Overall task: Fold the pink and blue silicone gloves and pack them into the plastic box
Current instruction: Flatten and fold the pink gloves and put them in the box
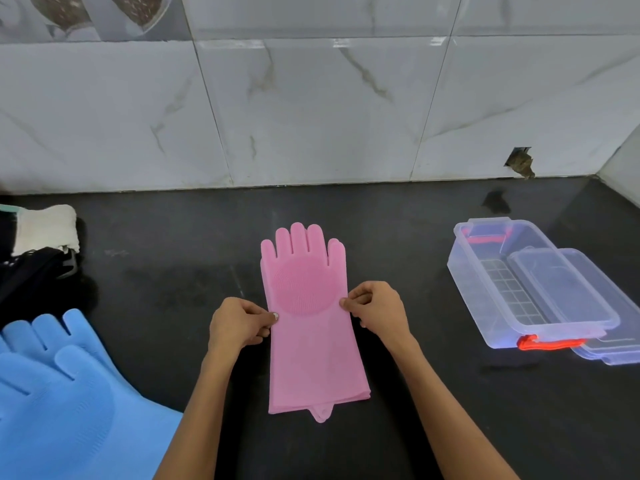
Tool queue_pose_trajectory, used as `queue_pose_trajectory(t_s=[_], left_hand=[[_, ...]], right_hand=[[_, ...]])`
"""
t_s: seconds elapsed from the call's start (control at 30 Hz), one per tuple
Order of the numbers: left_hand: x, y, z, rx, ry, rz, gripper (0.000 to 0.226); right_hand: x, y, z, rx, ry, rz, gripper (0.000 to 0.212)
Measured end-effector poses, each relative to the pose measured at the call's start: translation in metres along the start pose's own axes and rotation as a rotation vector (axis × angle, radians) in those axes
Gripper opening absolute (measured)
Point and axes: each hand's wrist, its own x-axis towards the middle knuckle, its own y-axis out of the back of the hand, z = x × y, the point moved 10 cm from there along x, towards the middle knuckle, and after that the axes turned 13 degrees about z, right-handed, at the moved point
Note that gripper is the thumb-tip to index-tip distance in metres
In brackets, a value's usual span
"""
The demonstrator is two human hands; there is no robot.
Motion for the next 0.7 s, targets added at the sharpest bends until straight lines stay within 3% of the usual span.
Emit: queue_pose_trajectory(t_s=[0.17,0.33,0.43,0.53,0.7], left_hand=[[-0.003,0.001,0.006,0.051,-0.063,0.030,0.010],[-0.005,-0.001,0.011,0.138,-0.114,0.014,0.013],[-0.011,-0.003,0.020,0.340,-0.203,0.041,0.024],[-0.019,-0.003,0.031,0.526,-0.284,0.109,0.027],[-0.023,-0.002,0.042,0.583,-0.346,0.202,0.034]], right_hand=[[-0.011,0.006,-0.010,-0.022,0.144,0.134,0.012],[-0.014,0.002,-0.012,-0.101,0.213,0.128,0.007],[-0.015,-0.002,-0.018,-0.196,0.296,0.102,0.006],[-0.017,-0.006,-0.023,-0.290,0.397,0.069,0.013],[-0.023,-0.011,-0.028,-0.374,0.563,0.021,0.022]])
